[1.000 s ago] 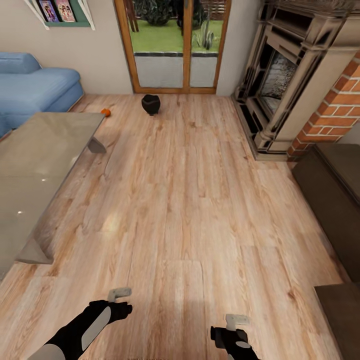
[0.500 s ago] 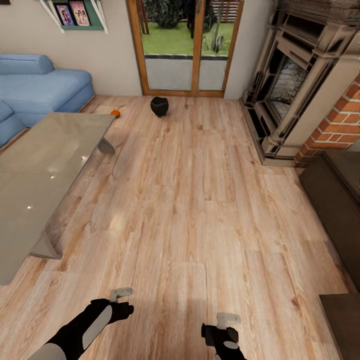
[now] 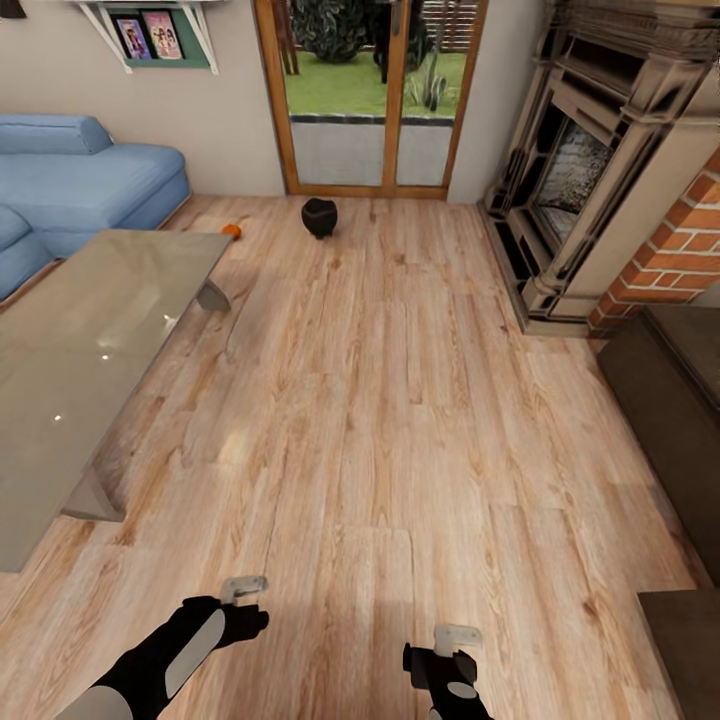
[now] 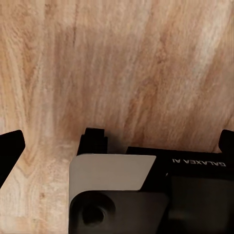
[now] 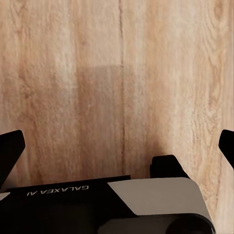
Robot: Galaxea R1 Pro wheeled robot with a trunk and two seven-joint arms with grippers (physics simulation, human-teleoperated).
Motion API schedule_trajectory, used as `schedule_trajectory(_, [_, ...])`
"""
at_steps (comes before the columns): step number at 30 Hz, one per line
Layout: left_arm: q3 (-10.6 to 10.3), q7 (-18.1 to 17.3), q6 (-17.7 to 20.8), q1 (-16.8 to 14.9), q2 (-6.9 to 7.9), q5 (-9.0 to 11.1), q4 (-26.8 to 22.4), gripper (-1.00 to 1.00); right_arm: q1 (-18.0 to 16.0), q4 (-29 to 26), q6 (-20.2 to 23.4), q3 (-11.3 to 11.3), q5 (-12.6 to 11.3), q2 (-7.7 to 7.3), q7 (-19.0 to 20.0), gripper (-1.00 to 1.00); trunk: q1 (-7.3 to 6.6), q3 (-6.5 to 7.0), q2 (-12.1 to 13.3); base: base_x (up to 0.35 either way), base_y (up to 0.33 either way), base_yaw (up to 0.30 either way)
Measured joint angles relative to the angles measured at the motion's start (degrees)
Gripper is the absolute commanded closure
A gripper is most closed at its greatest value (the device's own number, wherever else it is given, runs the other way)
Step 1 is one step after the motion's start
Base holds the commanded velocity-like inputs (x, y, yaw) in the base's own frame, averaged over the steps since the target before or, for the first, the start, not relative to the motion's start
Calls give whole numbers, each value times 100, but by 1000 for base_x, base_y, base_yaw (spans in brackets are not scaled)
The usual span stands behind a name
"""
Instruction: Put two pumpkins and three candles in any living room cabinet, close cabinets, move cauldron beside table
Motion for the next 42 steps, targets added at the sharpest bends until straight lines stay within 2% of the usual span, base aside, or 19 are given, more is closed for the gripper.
schedule_trajectory(6, [-1,-6,210,0,6,-6,-32,-100,0,-2,-28,3,4,0,-3,-100,-3,55,0,195,0,0])
schedule_trajectory(18, [-1,-8,247,0,27,-13,-36,-100,0,-2,-115,-5,10,0,-8,-100,-4,170,0,328,0,0])
schedule_trajectory(24, [11,26,248,-16,76,-32,-12,-100,0,7,-313,-22,4,0,-28,-100,-4,227,0,338,0,0])
schedule_trajectory(30, [24,77,242,-138,202,-27,78,-100,1,12,-382,-42,-9,0,-39,-100,-4,285,0,341,0,0])
schedule_trajectory(42, [25,93,239,-149,266,-25,86,-100,1,19,-552,-46,-12,0,-42,-100,-4,399,0,341,0,0])
